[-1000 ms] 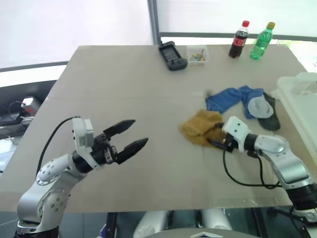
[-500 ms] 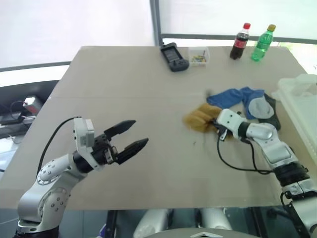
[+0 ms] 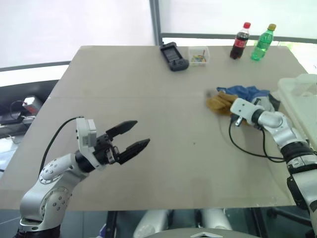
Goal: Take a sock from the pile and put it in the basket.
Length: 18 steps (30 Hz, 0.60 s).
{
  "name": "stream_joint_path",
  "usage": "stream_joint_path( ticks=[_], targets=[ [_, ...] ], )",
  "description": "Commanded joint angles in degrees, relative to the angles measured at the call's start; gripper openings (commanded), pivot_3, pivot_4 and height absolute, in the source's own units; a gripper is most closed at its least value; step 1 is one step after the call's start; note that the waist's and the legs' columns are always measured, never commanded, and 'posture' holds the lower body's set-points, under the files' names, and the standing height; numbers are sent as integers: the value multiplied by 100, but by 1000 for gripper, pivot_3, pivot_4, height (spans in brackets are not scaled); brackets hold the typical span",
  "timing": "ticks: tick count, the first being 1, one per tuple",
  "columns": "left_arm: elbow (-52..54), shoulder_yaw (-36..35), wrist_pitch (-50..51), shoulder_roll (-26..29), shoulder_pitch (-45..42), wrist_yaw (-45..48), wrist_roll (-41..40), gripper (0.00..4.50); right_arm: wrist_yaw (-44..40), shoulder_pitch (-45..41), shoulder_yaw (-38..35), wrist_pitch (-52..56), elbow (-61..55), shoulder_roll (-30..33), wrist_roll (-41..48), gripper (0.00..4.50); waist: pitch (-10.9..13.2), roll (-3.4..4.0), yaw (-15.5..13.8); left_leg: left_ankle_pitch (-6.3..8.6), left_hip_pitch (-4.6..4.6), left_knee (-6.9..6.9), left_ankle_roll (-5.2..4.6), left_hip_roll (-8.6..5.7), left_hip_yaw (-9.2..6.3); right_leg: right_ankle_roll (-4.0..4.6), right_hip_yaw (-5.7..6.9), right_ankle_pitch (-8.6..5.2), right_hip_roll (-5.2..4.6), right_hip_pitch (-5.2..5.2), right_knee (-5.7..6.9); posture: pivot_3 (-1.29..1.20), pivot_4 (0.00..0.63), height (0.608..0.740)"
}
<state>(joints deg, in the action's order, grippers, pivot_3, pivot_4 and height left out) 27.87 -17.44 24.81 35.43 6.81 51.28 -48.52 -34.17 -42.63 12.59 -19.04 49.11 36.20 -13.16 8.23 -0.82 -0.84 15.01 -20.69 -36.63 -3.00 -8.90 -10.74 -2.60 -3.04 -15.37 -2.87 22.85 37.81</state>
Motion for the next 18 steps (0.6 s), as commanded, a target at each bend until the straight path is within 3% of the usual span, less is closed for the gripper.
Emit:
stream_joint_path(
  ticks=[1,3,10,18],
  targets=[
    [74,-77,-109,5,4,42,-8,4500,-602,458,-238,137,-687,42,513,1918,0,0,1,0,-1,1,0,2,-1,0,1,0,1,0,-2,0,150,740],
    [91,-76,-123,-8,32,31,-4,4500,-784,776,-497,544,-1384,3,920,2763,1,1,7,0,-3,6,0,7,-2,0,0,0,6,1,-9,0,150,740],
    [52,-69,-147,-13,10,36,5,4500,-797,1522,-1266,2769,-3554,-47,2012,2763,8,14,10,0,-21,12,0,9,12,0,-20,0,9,30,0,0,150,740],
    [9,-58,-140,13,-49,60,12,4500,-472,2226,-1583,3773,-4900,-63,2223,2763,8,13,-8,1,-25,18,-1,9,13,0,-21,0,9,35,-5,0,150,740]
  ],
)
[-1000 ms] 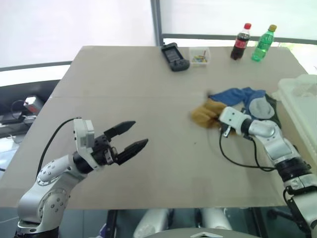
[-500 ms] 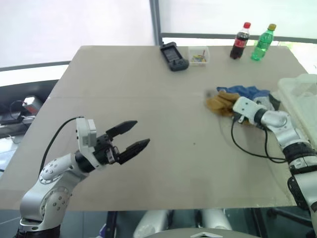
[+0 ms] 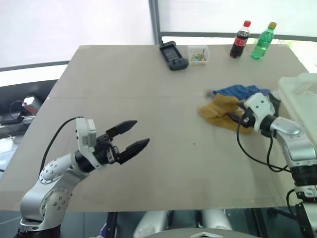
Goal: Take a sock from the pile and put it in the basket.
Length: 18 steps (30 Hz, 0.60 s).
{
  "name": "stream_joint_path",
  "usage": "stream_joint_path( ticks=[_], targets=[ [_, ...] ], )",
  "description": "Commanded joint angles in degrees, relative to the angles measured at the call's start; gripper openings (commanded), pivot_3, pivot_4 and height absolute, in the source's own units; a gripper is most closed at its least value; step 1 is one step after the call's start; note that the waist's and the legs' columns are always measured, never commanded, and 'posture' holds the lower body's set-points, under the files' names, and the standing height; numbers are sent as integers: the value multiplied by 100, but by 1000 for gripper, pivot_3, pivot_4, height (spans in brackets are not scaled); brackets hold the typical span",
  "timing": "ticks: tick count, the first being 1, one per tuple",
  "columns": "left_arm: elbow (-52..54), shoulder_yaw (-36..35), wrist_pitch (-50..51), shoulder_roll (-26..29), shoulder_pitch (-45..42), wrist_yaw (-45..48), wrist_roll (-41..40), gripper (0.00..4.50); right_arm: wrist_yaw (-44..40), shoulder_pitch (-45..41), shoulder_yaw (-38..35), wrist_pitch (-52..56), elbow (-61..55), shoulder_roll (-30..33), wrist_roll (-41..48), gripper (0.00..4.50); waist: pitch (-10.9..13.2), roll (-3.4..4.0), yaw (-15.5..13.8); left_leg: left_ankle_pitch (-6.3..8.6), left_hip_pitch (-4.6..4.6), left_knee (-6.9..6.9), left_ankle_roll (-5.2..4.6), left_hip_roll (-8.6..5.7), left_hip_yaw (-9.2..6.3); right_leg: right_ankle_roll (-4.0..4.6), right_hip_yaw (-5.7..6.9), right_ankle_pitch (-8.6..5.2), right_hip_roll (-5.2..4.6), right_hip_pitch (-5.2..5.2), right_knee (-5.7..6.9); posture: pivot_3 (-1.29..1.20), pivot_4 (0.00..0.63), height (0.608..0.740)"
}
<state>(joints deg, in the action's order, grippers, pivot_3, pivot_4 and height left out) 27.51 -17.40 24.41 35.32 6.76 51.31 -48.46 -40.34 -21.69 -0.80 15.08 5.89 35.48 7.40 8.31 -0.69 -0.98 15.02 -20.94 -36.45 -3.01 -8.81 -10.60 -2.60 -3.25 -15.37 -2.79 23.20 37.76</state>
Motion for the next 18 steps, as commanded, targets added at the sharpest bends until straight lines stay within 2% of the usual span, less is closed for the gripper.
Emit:
stream_joint_path(
  ticks=[1,4,11,18],
  targets=[
    [45,-69,-99,27,-38,59,3,4500,152,253,-273,481,-762,27,213,2763,0,0,8,0,-4,0,0,0,2,0,-2,0,0,4,0,0,150,740],
    [35,-71,-84,29,-35,68,-9,4500,250,546,-334,772,-1202,-39,343,2763,0,0,13,0,-7,0,0,0,3,0,-3,0,0,9,2,0,150,740],
    [-41,-7,-62,32,-154,99,2,4500,423,515,-44,1105,-1675,-564,528,2763,0,0,13,0,-3,0,0,2,10,0,-11,0,2,10,12,0,150,740],
    [-30,20,-59,6,-154,112,11,4500,774,74,433,988,-1248,-1160,185,2763,0,0,29,0,-8,1,0,2,14,-1,-14,1,3,25,11,0,150,740]
  ],
)
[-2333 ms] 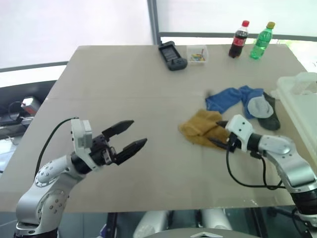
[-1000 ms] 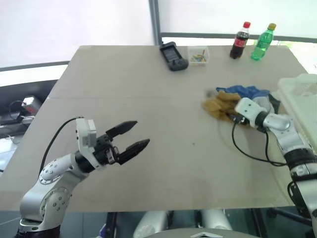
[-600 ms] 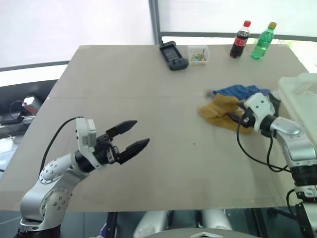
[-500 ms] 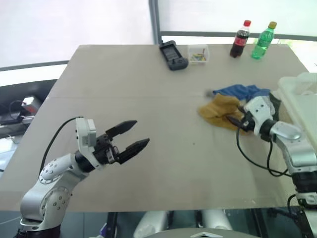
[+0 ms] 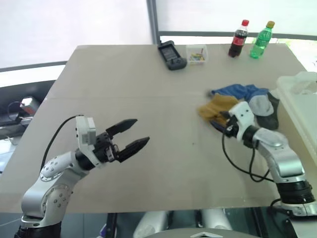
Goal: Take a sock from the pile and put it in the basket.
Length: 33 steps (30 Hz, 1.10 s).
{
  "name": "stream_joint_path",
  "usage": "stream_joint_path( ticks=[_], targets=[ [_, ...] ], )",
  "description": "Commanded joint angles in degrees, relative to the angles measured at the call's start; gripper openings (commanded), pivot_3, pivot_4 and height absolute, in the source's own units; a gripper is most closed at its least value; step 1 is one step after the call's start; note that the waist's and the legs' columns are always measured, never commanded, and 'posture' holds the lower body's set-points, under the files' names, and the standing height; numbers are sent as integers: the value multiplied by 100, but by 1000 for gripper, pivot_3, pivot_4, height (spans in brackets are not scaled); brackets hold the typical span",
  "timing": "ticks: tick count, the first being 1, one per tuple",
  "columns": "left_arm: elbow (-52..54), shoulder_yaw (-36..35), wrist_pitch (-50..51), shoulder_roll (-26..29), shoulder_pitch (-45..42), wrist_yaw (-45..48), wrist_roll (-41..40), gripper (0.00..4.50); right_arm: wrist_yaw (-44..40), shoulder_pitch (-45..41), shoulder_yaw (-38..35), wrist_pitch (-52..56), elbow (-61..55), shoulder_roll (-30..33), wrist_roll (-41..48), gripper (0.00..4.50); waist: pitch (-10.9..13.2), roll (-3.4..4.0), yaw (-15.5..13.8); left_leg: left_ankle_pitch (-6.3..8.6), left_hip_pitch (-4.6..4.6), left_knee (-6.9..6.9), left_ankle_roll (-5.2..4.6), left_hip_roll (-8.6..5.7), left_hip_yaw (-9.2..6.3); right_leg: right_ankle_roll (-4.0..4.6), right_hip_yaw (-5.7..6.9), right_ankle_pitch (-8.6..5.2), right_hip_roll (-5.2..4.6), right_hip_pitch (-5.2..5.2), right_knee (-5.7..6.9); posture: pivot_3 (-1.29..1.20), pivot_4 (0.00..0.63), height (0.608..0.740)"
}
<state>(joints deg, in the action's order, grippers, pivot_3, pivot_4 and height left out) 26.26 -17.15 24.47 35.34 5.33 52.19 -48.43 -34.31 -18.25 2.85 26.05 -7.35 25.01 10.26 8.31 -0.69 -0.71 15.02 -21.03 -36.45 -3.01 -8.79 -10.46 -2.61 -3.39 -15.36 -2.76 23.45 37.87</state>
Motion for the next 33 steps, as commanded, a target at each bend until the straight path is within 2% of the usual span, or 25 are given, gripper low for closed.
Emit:
stream_joint_path(
  ticks=[1,10,16,33],
  targets=[
    [98,-13,-64,5,-5,19,5,4500,186,-331,95,-134,153,-158,-129,2763,0,0,-1,0,0,0,0,0,3,0,-1,0,0,1,2,0,150,740],
    [269,-108,-88,-5,209,-71,-30,4500,230,-794,185,-350,743,-366,-282,2763,0,-1,-1,0,-7,2,0,0,3,0,-3,0,2,10,1,0,150,740],
    [316,-155,-109,0,265,-126,-43,4500,184,-909,228,-531,1013,-387,-370,112,-1,-1,11,-1,-5,1,0,1,7,0,-8,0,4,10,5,0,150,740],
    [344,-151,-117,-20,327,-146,-61,4500,-176,-966,256,-387,278,-745,216,47,-1,-1,14,0,-6,1,0,3,8,0,-12,1,6,11,5,0,150,740]
  ],
)
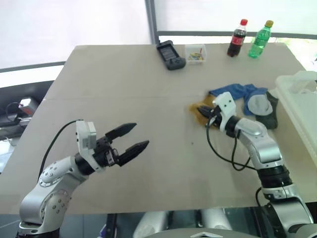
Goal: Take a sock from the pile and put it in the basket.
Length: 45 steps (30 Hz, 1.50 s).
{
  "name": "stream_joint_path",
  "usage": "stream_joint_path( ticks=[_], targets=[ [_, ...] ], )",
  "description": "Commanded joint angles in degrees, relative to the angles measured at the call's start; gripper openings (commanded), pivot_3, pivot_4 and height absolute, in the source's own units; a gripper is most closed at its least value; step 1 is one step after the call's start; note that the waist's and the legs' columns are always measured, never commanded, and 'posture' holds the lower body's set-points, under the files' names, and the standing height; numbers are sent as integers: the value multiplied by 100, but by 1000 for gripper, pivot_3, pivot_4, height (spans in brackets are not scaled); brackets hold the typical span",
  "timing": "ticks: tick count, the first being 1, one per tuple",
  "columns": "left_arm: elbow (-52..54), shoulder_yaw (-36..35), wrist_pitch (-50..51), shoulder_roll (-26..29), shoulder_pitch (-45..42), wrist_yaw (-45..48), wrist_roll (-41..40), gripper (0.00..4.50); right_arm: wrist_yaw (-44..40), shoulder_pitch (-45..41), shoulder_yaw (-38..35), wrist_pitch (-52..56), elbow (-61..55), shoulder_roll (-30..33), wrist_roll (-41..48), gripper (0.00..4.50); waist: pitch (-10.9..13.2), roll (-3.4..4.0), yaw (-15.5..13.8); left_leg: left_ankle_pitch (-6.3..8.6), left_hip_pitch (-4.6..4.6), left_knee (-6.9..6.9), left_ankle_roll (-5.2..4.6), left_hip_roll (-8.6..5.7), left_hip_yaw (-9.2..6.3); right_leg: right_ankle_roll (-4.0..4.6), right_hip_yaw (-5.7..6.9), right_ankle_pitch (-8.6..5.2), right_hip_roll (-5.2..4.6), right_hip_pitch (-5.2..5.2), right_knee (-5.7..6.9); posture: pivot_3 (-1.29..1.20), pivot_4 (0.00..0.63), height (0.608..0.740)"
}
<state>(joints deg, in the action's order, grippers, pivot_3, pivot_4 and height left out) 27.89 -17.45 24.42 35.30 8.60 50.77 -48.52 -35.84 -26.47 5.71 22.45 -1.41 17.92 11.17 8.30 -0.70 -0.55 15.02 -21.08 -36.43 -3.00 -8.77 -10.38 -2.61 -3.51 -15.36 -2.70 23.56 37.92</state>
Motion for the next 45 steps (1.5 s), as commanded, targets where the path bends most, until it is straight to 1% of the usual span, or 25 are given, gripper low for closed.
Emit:
stream_joint_path(
  ticks=[1,6,13,19,27,31,32,34,39,40,41,43,45],
  targets=[
    [179,-119,-112,-16,-1,-2,-52,4500,-33,-143,-16,-7,-348,-51,140,47,0,0,-7,0,0,0,0,0,0,0,0,0,0,0,0,0,150,740],
    [177,-112,-112,-20,5,9,-60,4500,-297,15,301,12,-587,-9,139,47,0,0,11,0,0,0,0,0,0,0,0,0,1,1,1,0,150,740],
    [166,-262,-67,-41,59,-65,-205,4500,-819,423,791,257,-1271,122,371,47,0,-1,-5,0,-2,0,0,1,0,0,0,0,0,1,-3,0,150,740],
    [94,-388,2,-14,65,-111,-319,4500,-1141,688,1068,843,-1797,251,796,47,-1,-2,-7,0,0,-1,0,1,-1,0,2,0,0,0,1,0,150,740],
    [-52,-395,88,151,12,53,-316,4500,-1542,695,1223,1682,-1917,388,1447,47,-1,-2,-15,1,0,-1,0,1,0,0,2,0,0,0,0,0,150,740],
    [-119,-428,160,268,20,160,-340,4500,-1609,753,1258,2139,-1996,443,1774,47,-1,-2,-12,1,0,0,0,1,0,0,1,0,0,0,0,0,150,740],
    [-128,-437,177,295,28,179,-341,4500,-1589,768,1259,2123,-2007,432,1783,47,-1,-2,-14,1,-1,0,0,1,0,0,1,0,0,0,-1,0,150,740],
    [-132,-452,211,352,54,221,-342,4500,-1295,770,1307,1962,-1907,347,1516,47,-2,-3,-13,1,-1,0,0,1,0,0,1,0,0,0,-2,0,150,740],
    [-138,-457,293,468,96,315,-329,4500,-1212,920,1657,1388,-1696,404,981,47,-2,-4,-15,1,-1,0,0,1,0,0,3,0,0,0,-1,0,150,740],
    [-146,-437,301,494,94,343,-303,4500,-1221,941,1700,1279,-1656,397,915,702,-2,-4,-15,1,-1,0,0,1,0,0,2,0,-1,0,-1,0,150,740],
    [-159,-416,311,508,84,364,-290,4500,-1246,969,1728,1216,-1647,387,895,998,-2,-3,-15,1,-1,0,0,1,0,0,2,0,0,0,-1,0,150,740],
    [-177,-364,329,535,54,387,-263,4500,-1213,1031,1725,1058,-1707,392,801,1862,-2,-4,-12,1,-1,0,0,1,0,0,2,0,0,0,0,0,150,740],
    [-213,-319,345,536,5,392,-243,4500,-1216,1108,1582,960,-1897,436,853,2323,-2,-4,-16,1,0,0,0,1,0,0,3,0,0,0,0,0,150,740]
  ],
)
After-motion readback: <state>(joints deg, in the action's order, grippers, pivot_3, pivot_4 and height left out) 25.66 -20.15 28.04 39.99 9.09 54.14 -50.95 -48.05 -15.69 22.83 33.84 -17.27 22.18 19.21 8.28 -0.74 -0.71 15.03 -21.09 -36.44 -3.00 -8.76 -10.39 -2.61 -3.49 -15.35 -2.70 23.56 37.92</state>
